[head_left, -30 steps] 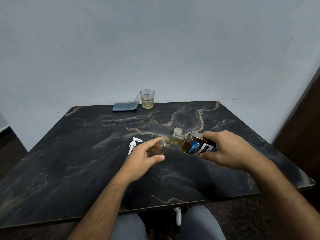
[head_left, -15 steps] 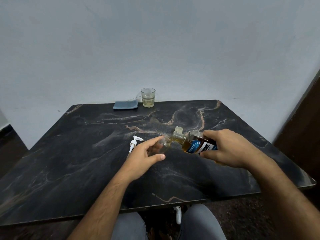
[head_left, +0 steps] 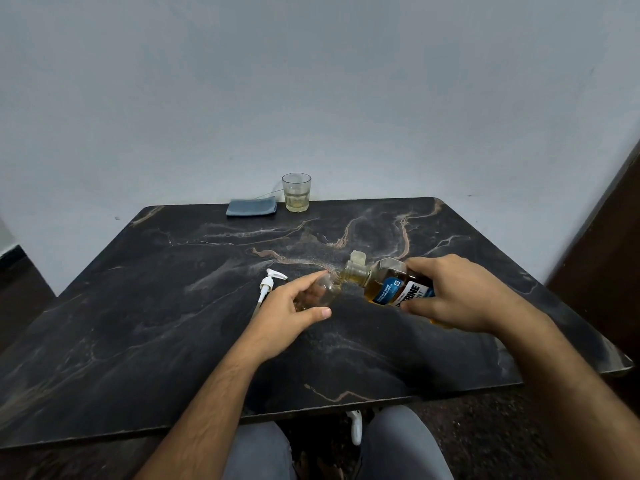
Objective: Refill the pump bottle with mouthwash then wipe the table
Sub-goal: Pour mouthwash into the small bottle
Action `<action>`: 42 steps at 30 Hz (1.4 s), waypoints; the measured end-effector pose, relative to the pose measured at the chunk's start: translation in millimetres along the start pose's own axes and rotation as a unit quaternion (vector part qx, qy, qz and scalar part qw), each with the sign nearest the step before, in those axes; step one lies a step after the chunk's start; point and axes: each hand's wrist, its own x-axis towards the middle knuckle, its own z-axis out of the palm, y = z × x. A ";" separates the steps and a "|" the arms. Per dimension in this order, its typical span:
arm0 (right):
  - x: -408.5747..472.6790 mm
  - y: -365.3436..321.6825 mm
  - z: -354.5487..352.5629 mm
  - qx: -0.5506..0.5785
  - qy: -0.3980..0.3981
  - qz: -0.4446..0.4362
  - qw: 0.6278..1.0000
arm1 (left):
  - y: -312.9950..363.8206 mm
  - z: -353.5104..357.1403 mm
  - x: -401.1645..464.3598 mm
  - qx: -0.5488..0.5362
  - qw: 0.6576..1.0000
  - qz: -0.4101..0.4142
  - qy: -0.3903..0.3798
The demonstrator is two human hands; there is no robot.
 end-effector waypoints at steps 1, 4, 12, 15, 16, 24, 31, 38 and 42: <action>0.0 0.0 0.0 -0.001 0.000 0.000 1.000 | 0.1 -0.1 -0.2 -0.002 1.000 -0.001 0.000; -1.0 -1.0 -0.3 -0.003 0.001 0.001 1.000 | 0.2 -0.2 -0.9 -0.006 1.000 -0.005 -0.003; -0.9 -2.0 -0.1 -0.001 0.000 0.002 1.000 | -2.9 0.3 -0.8 -0.001 1.000 -0.007 -0.001; -1.1 -2.0 -0.4 0.000 -0.004 0.003 1.000 | -4.9 0.1 -0.5 0.003 1.000 -0.007 0.000; -1.2 -2.1 -0.5 0.000 -0.005 0.003 1.000 | -5.6 0.1 -0.4 0.004 1.000 -0.008 0.000; -0.2 -2.1 -0.7 -0.007 0.005 0.006 1.000 | -9.4 0.1 0.2 0.002 1.000 -0.011 0.000; 0.2 -3.4 -1.3 -0.012 0.004 0.008 1.000 | -10.3 0.5 0.6 -0.001 1.000 -0.009 0.000; -0.2 -4.4 -2.6 -0.016 -0.004 0.008 1.000 | -11.8 0.7 1.5 0.002 1.000 -0.009 -0.001; 0.2 -5.1 -2.7 -0.018 -0.004 0.007 1.000 | -14.6 0.1 1.5 0.000 1.000 -0.011 -0.004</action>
